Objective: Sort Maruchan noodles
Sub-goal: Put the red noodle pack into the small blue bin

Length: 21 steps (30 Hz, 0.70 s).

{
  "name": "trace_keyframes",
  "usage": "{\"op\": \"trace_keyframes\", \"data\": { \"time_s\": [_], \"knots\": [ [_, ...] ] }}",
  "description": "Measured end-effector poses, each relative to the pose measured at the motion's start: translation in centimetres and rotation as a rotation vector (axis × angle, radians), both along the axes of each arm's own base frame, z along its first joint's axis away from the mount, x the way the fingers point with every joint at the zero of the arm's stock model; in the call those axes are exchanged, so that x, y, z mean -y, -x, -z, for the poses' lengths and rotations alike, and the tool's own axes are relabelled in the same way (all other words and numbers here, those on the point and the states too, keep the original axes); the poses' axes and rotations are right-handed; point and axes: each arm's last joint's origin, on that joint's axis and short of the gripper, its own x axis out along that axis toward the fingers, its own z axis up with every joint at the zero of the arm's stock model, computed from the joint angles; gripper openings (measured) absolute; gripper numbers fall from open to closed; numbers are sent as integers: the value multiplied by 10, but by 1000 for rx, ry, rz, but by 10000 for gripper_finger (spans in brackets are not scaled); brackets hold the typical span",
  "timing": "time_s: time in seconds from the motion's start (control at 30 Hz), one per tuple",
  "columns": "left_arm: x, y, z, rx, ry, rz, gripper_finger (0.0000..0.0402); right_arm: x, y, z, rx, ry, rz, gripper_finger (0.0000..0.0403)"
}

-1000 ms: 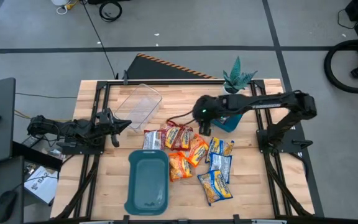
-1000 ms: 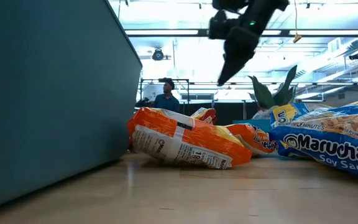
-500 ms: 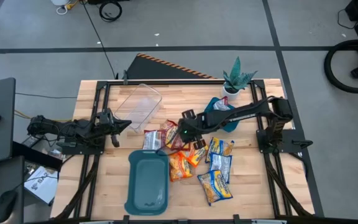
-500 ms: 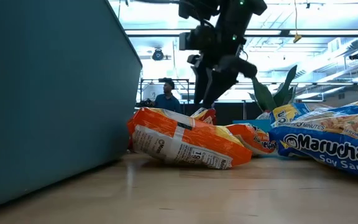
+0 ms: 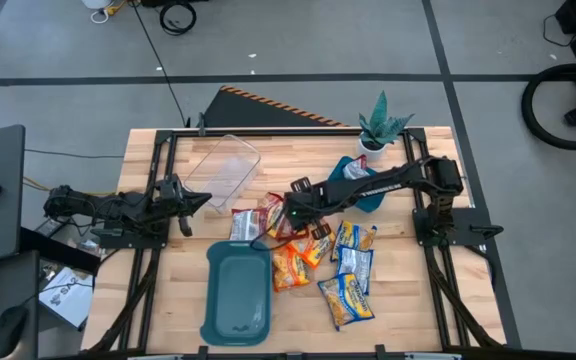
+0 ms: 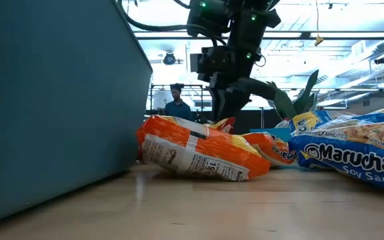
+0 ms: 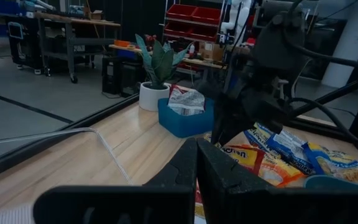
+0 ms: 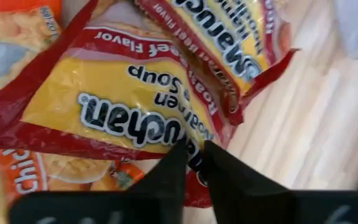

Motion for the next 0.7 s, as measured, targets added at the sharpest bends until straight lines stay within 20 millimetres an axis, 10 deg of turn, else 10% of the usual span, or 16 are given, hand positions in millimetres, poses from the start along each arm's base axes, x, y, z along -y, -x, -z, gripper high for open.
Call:
{"op": "trace_keyframes", "data": {
  "time_s": [0.27, 0.7],
  "knots": [
    [0, 0, 0, 5, 14, 0, 11, 5, 9, -9, -22, 23, 75, 13],
    [0, 0, 0, 10, 26, -4, 11, 13, 58, -90, 162, 200, 319, 5]
  ]
}}
